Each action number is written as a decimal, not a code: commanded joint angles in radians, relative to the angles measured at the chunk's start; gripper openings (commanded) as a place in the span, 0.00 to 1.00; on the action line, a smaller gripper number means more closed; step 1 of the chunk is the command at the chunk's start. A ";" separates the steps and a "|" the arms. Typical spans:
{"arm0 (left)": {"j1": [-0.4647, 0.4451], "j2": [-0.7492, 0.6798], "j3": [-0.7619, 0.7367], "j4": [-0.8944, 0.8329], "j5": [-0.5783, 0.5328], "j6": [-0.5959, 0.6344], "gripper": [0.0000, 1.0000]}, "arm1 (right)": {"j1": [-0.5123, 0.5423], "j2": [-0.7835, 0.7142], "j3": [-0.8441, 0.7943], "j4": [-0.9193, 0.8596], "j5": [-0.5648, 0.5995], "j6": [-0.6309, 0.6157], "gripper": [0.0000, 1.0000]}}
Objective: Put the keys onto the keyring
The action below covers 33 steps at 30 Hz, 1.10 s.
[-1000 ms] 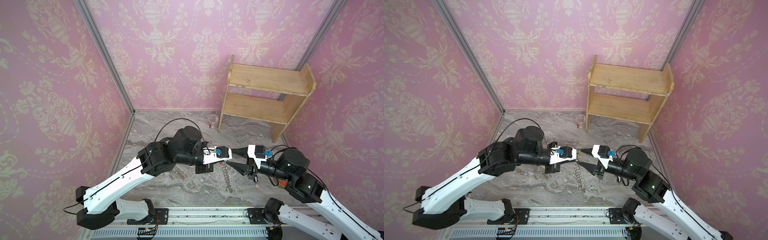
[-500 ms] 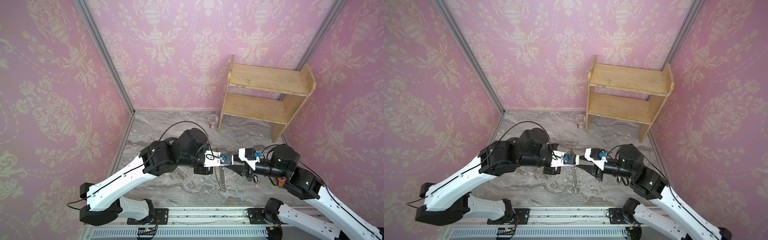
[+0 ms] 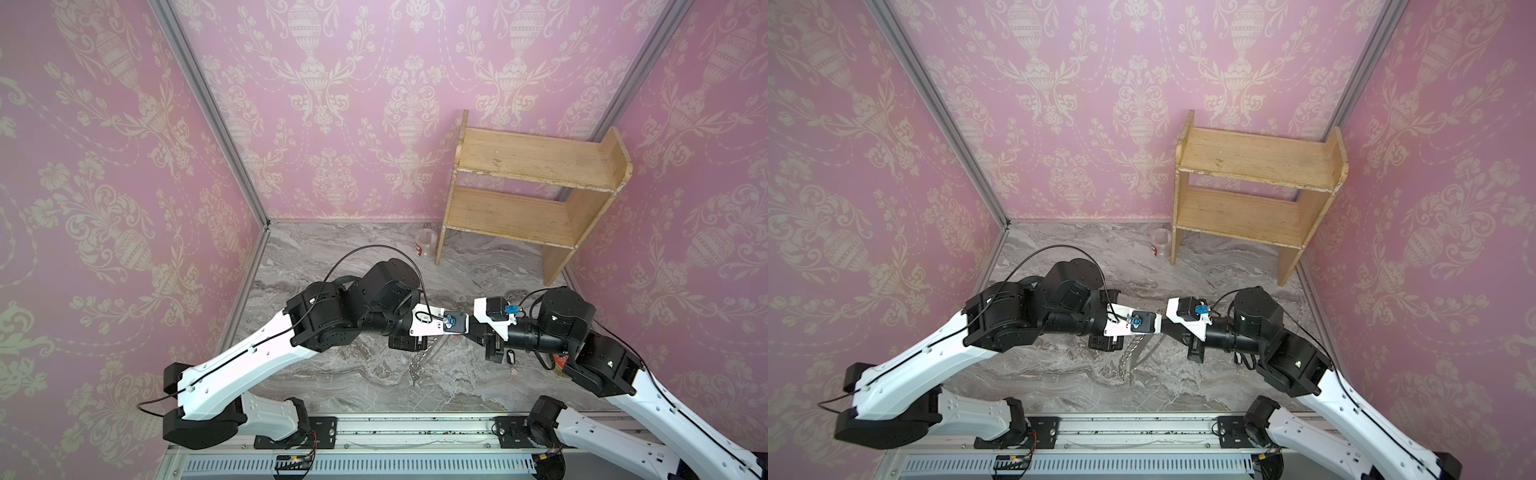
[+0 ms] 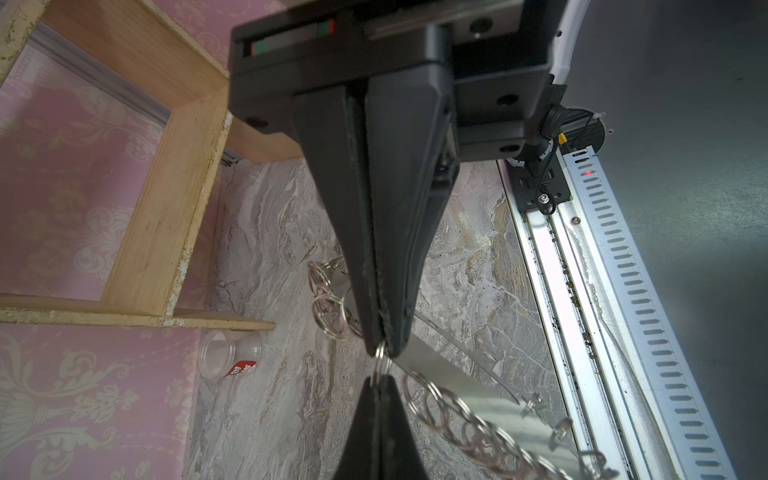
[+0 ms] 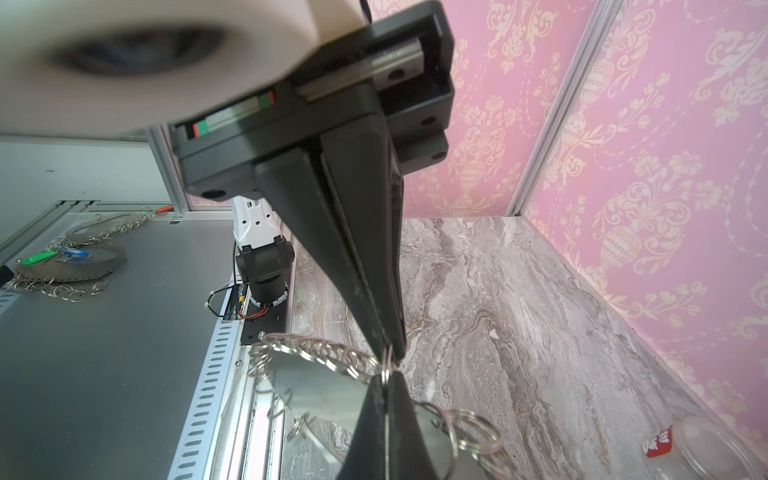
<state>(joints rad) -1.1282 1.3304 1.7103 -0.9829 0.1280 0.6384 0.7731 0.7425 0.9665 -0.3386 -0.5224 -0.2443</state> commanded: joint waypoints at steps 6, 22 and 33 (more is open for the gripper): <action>-0.008 -0.020 0.008 0.025 -0.033 0.012 0.00 | 0.001 -0.018 0.001 0.046 -0.067 0.018 0.00; 0.002 -0.111 -0.143 0.222 0.039 -0.109 0.06 | 0.001 -0.105 -0.071 0.214 -0.017 0.097 0.00; 0.052 -0.160 -0.223 0.342 0.169 -0.204 0.14 | 0.002 -0.119 -0.110 0.319 0.002 0.135 0.00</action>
<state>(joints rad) -1.0889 1.1896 1.5078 -0.6910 0.2512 0.4793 0.7731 0.6472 0.8661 -0.1135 -0.5243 -0.1452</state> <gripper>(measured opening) 0.134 0.041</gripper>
